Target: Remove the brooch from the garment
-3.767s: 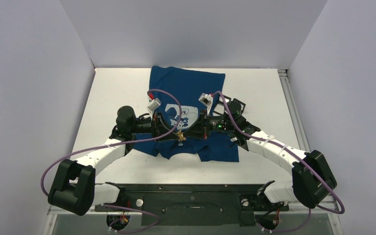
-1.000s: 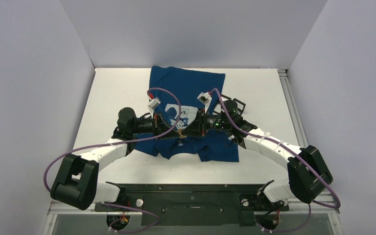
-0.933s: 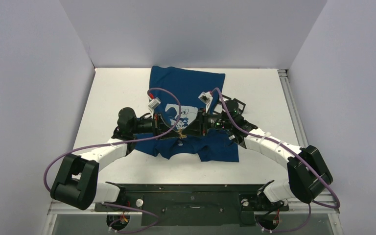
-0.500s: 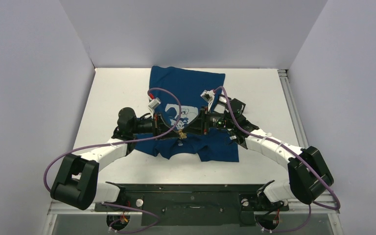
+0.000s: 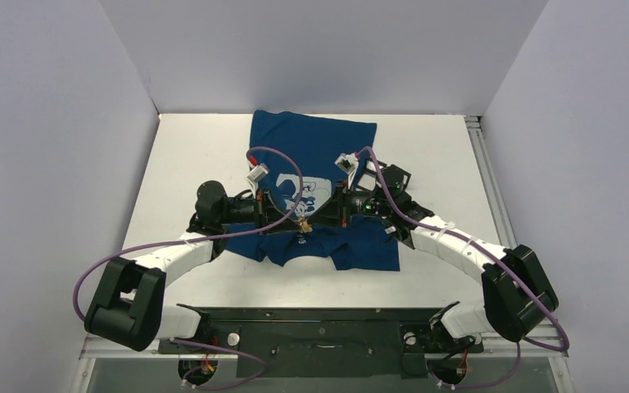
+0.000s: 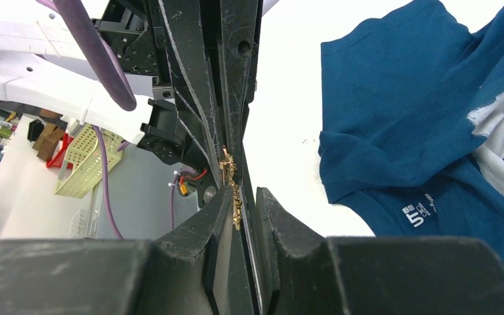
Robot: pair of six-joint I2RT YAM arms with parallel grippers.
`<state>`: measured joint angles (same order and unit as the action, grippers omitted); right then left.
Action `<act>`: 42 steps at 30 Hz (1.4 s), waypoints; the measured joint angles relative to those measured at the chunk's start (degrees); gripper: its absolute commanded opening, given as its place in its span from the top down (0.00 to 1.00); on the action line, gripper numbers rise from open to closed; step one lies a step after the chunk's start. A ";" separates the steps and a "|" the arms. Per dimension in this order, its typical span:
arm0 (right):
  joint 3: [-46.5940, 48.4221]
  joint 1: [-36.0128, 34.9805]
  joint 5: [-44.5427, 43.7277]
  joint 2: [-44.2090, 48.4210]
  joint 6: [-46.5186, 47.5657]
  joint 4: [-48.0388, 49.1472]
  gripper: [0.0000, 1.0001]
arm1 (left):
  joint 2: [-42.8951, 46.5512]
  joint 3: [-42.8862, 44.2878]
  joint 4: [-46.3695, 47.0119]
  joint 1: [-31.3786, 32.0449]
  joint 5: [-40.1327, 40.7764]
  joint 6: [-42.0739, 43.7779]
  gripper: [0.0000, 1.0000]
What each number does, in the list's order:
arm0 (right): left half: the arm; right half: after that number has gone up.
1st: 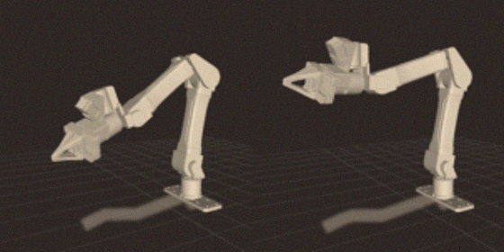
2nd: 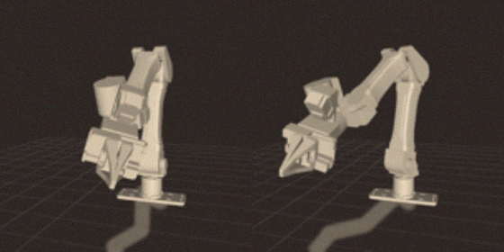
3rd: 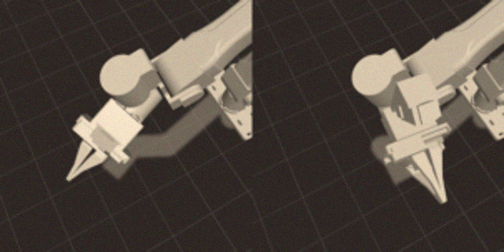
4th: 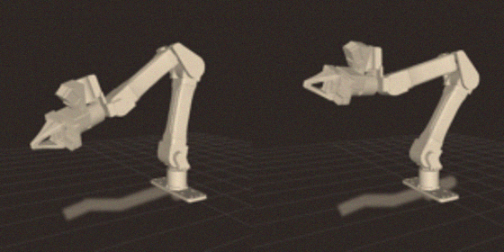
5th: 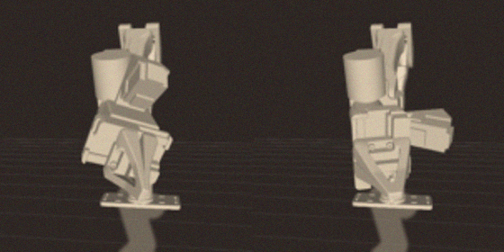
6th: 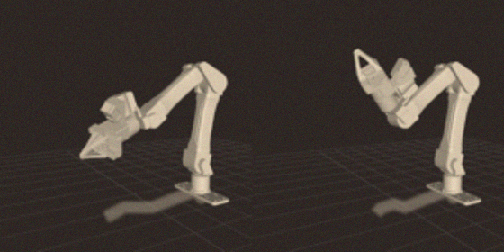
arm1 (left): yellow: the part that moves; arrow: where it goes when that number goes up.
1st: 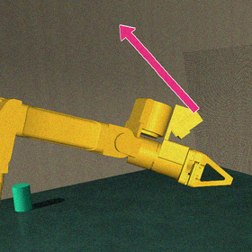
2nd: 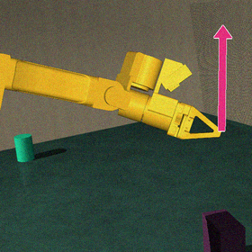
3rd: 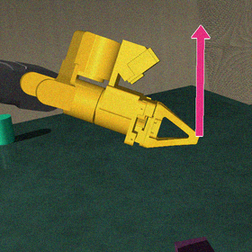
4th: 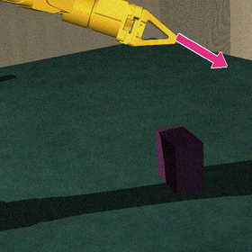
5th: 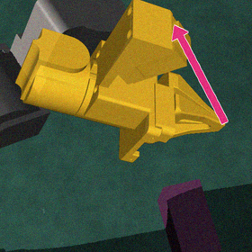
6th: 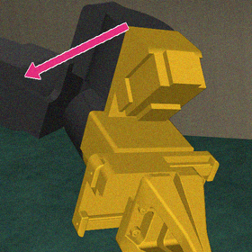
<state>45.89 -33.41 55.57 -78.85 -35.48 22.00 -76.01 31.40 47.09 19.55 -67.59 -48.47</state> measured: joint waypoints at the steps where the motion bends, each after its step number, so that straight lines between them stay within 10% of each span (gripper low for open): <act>1: 0.00 0.02 0.04 0.00 0.17 -0.20 0.91 | 0.00 0.00 0.00 0.00 0.02 -0.04 1.00; 7: -0.02 0.00 0.76 0.37 0.52 -0.20 1.00 | 0.00 -0.17 0.00 -0.04 0.07 -0.39 0.86; 12: -0.04 0.26 0.70 0.52 1.03 -0.50 1.00 | 0.00 -0.15 -1.90 -0.13 0.17 2.27 0.16; 14: -0.02 0.76 0.22 0.81 2.95 -2.64 1.00 | 0.00 -0.15 -4.31 -0.46 0.37 4.07 0.03; 29: 11.96 8.90 -24.52 4.28 40.11 -44.02 1.00 | 0.81 11.39 -37.13 -8.76 8.55 24.65 0.04; 42: 18.71 9.31 -52.68 -7.80 57.40 -44.52 1.00 | 5.20 14.08 -46.45 -10.97 20.79 30.08 0.04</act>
<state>64.60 -24.10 2.90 -86.65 21.91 -22.52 -70.81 45.47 0.64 8.58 -46.81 -18.39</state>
